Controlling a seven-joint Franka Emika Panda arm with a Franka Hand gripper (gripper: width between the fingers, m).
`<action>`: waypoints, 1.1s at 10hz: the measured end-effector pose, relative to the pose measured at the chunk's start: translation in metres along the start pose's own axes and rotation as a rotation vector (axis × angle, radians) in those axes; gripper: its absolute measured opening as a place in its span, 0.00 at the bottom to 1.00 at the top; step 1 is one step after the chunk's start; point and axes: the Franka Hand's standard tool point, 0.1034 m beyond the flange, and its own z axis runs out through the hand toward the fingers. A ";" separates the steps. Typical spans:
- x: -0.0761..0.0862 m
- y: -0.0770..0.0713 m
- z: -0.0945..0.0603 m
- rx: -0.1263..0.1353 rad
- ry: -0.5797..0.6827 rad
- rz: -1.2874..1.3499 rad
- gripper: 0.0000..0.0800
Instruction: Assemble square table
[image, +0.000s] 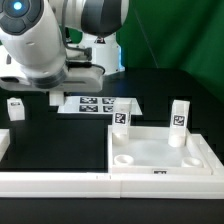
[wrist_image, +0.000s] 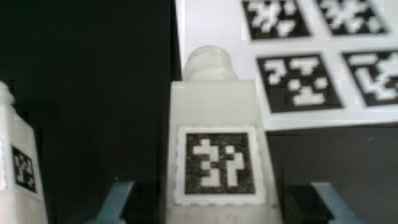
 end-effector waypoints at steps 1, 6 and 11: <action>0.001 0.000 -0.004 -0.004 0.049 -0.002 0.36; 0.021 -0.035 -0.142 -0.084 0.379 -0.112 0.36; 0.034 -0.052 -0.160 -0.065 0.714 -0.020 0.36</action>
Offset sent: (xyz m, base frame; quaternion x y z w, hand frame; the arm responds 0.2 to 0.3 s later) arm 0.1000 0.0262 0.0790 -0.0582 0.0946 -0.0581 0.9921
